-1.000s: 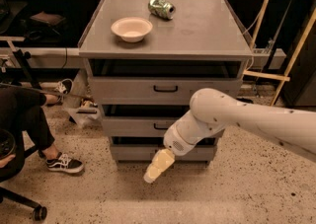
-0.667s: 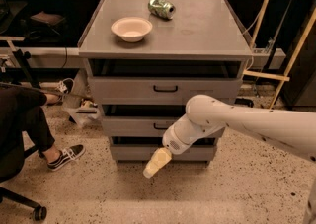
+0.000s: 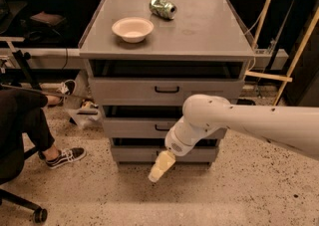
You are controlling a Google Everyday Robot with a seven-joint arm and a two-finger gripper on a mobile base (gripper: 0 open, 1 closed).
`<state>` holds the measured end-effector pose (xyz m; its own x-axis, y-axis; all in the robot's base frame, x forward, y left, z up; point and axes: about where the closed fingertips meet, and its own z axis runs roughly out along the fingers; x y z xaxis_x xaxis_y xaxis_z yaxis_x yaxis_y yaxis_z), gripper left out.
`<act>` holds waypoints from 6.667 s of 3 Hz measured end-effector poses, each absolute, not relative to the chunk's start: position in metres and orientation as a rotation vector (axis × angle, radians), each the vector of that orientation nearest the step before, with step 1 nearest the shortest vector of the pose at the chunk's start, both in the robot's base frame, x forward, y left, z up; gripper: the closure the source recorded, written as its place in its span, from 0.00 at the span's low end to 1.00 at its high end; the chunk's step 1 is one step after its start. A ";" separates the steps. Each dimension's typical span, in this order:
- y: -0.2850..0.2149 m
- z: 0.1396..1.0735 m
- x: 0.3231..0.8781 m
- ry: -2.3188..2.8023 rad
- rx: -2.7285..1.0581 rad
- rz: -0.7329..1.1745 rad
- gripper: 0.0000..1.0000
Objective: Open bottom drawer
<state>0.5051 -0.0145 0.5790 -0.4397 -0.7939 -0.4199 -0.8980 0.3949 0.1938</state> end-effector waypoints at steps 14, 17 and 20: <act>-0.301 0.312 0.542 2.534 -1.676 0.245 0.00; -0.143 0.316 0.599 2.183 -1.721 0.328 0.00; -0.166 0.234 0.674 2.217 -1.469 0.358 0.00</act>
Offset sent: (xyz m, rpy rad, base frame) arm -0.0202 -0.1350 0.1105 -1.2233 -0.2464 -0.1522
